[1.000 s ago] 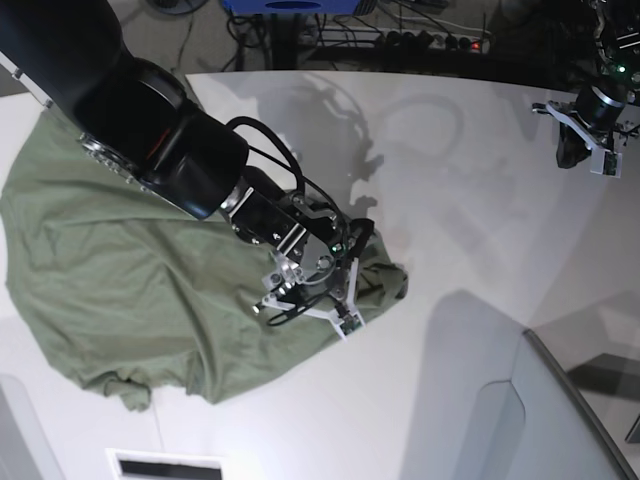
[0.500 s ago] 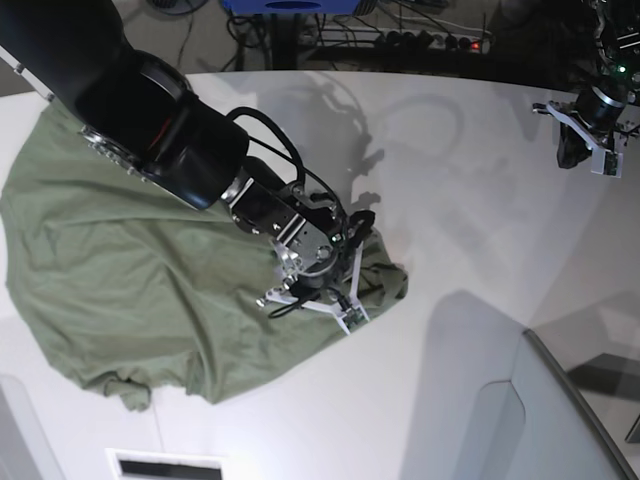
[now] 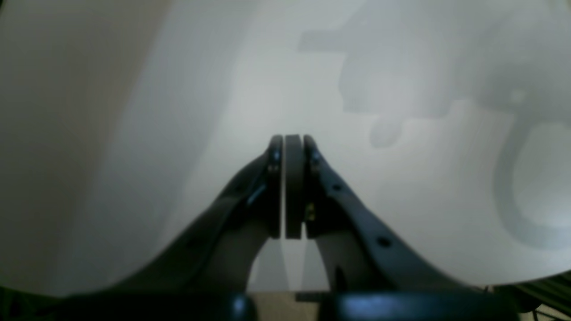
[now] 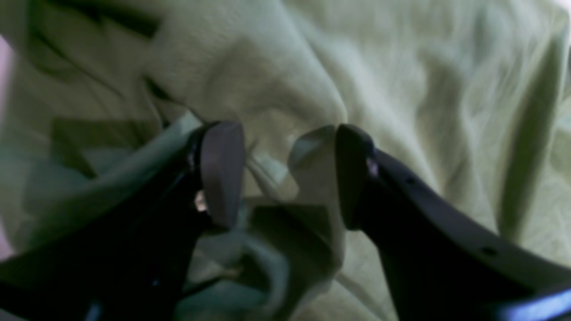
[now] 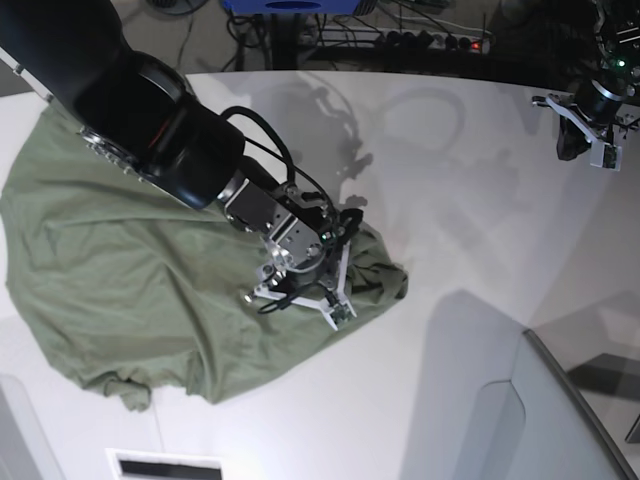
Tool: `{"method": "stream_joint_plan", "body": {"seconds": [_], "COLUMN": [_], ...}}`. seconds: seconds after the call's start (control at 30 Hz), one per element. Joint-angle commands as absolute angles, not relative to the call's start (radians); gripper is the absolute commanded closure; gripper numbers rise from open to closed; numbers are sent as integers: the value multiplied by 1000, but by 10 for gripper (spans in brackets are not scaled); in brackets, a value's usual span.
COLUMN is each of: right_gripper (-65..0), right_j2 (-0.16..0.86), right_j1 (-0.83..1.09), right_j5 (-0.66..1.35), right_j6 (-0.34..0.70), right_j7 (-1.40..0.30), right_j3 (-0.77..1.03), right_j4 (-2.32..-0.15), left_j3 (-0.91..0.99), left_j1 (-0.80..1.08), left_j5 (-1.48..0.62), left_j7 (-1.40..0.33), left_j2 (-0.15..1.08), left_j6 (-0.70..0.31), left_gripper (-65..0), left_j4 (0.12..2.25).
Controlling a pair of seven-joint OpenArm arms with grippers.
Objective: Layout the t-shirt on the table in an organized manner, then fold the t-shirt properly
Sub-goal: 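Lift the right gripper away from the shirt toward the left gripper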
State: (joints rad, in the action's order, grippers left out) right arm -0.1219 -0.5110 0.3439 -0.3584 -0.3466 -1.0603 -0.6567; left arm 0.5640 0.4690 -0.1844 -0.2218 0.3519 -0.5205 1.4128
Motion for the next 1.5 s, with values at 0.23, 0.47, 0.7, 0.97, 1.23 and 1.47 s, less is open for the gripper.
{"method": "stream_joint_plan", "body": {"seconds": [0.23,0.47,0.7,0.97,1.23,1.47], "right_gripper": [-116,0,0,0,0,-149], "right_j2": [-137,-137,-137,-136,-137,-137], "right_j1": [-542,-541,-506,-358,-186,-165], "right_j5": [335,335,335,335,335,337], "right_j6": [-364,-364,-364,-288,-102,-99], "right_j7": [-314,-323,-479,-625,-573,-458], "right_j3": [-1055,-1055,-1055,-1055,-1055,-1053], "right_j4": [-659,-757,-975,-1294,-1343,-1214], "left_j3": [575,575,575,575,570,567], "left_j1": [466,472,466,450,426,427], "left_j5": [-196,-197,-197,-197,-196,-202], "left_j7": [-200,-200,-200,-199,-200,-202], "left_j2": [367,367,367,380,381,374], "left_j6": [-513,-513,-513,-513,-515,-518], "left_gripper": [0,0,0,0,0,0], "left_j4": [1425,1425,1425,1425,1434,1452]}}
